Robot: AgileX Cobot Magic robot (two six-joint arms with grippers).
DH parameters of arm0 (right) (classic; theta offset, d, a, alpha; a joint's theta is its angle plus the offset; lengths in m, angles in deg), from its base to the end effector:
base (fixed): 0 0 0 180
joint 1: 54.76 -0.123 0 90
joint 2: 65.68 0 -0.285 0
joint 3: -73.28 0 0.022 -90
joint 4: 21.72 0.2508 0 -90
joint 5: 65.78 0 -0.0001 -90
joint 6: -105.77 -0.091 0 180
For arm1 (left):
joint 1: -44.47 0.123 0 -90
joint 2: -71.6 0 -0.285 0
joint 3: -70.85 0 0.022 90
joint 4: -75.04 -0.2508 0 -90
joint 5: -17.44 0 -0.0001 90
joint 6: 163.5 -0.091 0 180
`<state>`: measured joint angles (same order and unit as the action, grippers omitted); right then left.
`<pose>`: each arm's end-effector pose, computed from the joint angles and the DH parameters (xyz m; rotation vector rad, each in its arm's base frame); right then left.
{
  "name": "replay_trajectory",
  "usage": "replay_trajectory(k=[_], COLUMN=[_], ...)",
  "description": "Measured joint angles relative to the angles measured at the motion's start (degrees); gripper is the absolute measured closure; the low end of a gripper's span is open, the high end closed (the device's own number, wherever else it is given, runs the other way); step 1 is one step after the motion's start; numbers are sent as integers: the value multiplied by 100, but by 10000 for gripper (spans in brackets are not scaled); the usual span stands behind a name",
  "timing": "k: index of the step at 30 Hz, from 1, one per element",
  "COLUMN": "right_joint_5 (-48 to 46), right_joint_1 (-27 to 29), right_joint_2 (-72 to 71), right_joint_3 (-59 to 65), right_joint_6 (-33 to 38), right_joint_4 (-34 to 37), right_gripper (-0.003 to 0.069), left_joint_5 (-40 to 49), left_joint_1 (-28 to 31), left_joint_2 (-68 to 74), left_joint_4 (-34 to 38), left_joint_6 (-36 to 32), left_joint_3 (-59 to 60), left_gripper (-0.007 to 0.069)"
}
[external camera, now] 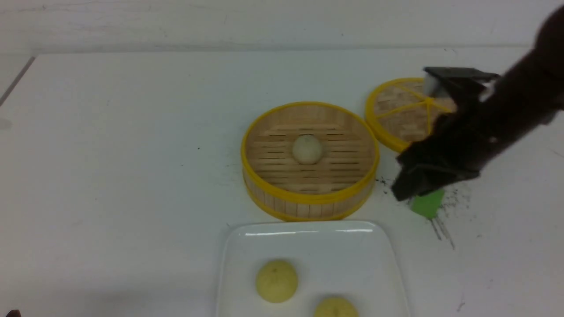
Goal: Put the steamed buns into the plate on the white tablecloth.
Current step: 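Reach toward a bun in the bamboo steamer with the right gripper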
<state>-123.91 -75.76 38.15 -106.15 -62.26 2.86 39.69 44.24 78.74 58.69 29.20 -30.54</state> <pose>0.3110 0.1538 0.2786 -0.5624 2.7557 0.6000 0.0521 0.0095 0.1721 -0.0293 1.8707 0.1271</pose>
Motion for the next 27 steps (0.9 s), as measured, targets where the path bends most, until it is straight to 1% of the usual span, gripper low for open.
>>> replay_trajectory(k=[4,8,9,11,12,13,15,17,20,24,25,26,27], right_joint_5=[43,87,87,81,81,81,97,140,192,214,214,207,146], right_joint_1=[-501,-708,-720,-746,-746,-746,-746,-746,-746,-746,-746,-740,-740], right_joint_2=[1079,2010,2109,2669,2705,2984,3210,3352,3476,3715,3763,3763,3742], right_joint_3=[-1213,-2309,-2431,-3232,-3232,-3664,-4067,-4232,-4305,-4322,-4322,-4322,-4335], right_joint_6=[0,0,0,0,0,-56,-223,-343,-390,-397,-397,-397,-397], right_joint_4=[-281,-389,-405,-508,-517,-699,-970,-1164,-1255,-1308,-1337,-1351,-1357], right_gripper=[177,106,100,78,78,76,76,76,76,116,180,228,335], left_joint_5=[0,0,0,0,0,0,0,0,0,0,0,0,0], left_joint_1=[0,0,0,0,0,0,0,0,0,0,0,0,0], left_joint_2=[0,0,0,0,0,0,0,0,0,-5,-5,-5,-5], left_joint_4=[0,-5,-5,-5,-5,-5,-5,-5,-5,-5,-5,-11,-11], left_joint_6=[0,0,0,0,0,0,0,0,0,0,0,0,0], left_joint_3=[0,0,0,0,0,0,0,0,0,0,0,0,0], left_gripper=[384,384,384,384,384,384,384,384,384,384,384,384,384])
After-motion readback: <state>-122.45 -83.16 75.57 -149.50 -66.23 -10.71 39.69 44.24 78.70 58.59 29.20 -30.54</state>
